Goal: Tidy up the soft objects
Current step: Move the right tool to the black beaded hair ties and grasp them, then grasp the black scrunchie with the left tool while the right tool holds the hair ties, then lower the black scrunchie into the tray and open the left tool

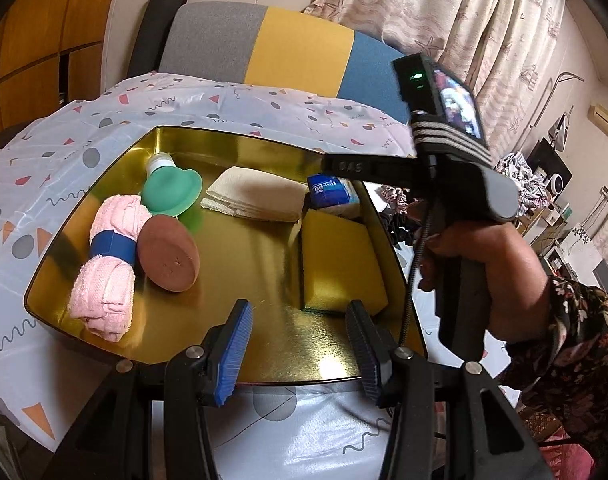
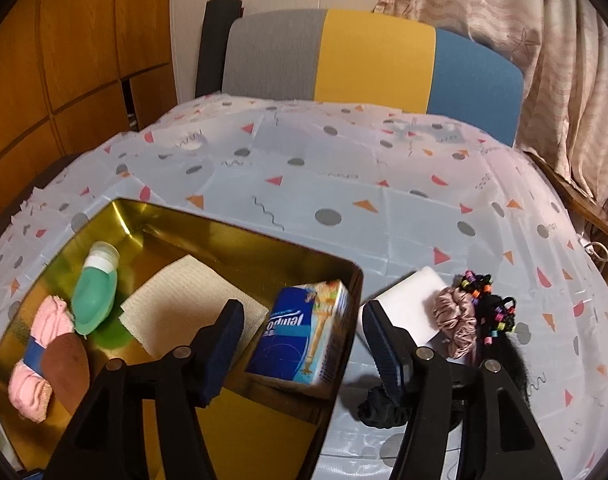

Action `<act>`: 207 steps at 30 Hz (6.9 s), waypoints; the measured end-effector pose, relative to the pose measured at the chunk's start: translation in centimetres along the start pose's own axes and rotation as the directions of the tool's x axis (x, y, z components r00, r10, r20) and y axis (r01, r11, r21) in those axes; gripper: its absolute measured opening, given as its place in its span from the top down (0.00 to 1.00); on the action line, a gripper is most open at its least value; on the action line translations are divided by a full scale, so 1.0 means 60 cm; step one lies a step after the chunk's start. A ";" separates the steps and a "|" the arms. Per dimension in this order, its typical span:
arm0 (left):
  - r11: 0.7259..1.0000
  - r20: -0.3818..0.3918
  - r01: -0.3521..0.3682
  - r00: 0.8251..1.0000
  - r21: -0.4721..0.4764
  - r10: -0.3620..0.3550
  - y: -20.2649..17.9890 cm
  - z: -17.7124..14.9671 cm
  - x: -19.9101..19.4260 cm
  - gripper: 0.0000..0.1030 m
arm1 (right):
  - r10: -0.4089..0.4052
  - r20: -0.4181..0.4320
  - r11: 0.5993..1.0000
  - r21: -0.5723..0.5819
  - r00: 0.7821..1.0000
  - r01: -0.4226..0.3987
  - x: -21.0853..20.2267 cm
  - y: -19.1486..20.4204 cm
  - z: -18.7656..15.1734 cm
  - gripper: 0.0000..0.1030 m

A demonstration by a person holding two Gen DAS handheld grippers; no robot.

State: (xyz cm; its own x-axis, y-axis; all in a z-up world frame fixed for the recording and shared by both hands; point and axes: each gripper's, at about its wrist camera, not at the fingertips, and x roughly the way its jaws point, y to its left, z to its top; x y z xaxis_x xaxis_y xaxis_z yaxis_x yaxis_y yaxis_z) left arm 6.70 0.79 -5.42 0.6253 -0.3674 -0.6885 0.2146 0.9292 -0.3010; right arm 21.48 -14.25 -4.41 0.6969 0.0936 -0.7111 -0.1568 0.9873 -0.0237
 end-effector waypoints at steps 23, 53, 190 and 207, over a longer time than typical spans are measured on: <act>0.989 -0.009 0.087 0.996 0.119 -0.087 -0.071 -0.029 -0.009 0.52 | -0.116 -0.016 0.962 0.248 0.993 0.117 -0.114 -0.198 -0.170 0.31; 0.979 -0.046 0.119 0.993 0.165 -0.113 -0.148 -0.051 -0.011 0.52 | -0.117 -0.086 0.942 0.307 0.989 0.138 0.048 -0.326 -0.056 0.29; 0.982 -0.088 -0.173 0.982 -0.075 0.166 0.008 0.056 0.070 0.87 | 0.114 -0.161 0.910 0.413 0.980 -0.038 -0.040 -0.424 -0.161 0.72; 0.970 0.017 -0.233 0.972 -0.073 0.235 0.051 0.007 0.012 0.54 | 0.149 -0.044 0.891 0.439 0.988 -0.115 -0.072 -0.424 -0.156 0.72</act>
State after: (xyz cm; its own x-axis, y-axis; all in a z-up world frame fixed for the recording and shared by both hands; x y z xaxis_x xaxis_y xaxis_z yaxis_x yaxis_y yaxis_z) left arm 8.14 3.40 -6.57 0.6712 -0.1381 -0.7283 0.0074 0.9837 -0.1797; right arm 15.90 -40.97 -7.34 0.6345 0.2336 -0.7368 0.0881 0.9252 0.3692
